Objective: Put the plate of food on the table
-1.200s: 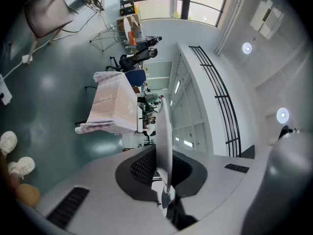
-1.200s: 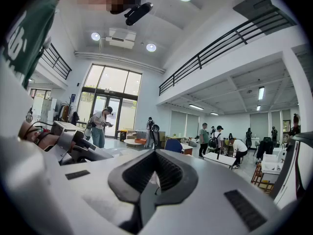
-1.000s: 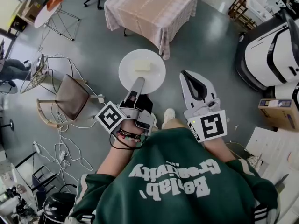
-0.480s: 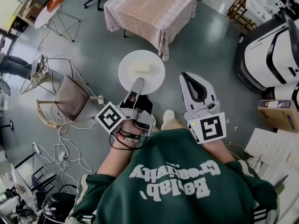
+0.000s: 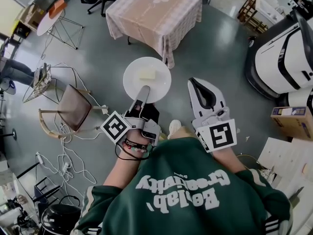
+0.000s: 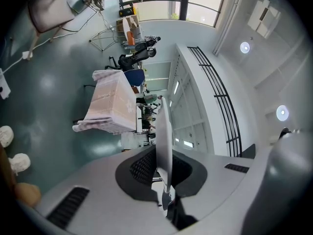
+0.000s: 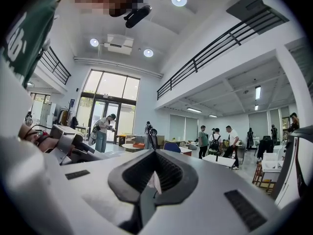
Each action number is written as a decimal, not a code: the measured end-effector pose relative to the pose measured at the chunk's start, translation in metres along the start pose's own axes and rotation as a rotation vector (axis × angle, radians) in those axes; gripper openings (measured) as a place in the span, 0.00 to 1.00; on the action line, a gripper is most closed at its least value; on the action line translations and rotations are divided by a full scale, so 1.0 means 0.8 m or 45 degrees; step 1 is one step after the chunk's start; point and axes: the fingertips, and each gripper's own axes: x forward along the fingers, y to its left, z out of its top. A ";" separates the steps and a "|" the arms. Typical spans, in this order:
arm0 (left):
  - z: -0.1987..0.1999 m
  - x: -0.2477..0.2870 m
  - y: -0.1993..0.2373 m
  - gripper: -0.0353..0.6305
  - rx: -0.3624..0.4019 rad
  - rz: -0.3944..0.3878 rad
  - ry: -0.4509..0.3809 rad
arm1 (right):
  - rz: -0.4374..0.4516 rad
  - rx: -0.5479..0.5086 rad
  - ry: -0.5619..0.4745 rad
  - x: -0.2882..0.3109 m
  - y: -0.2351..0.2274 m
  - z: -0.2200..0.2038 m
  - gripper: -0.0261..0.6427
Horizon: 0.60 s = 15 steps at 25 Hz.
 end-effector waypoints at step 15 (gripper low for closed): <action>-0.045 0.059 -0.014 0.09 0.041 -0.021 0.021 | -0.003 0.000 -0.084 -0.027 -0.061 0.003 0.06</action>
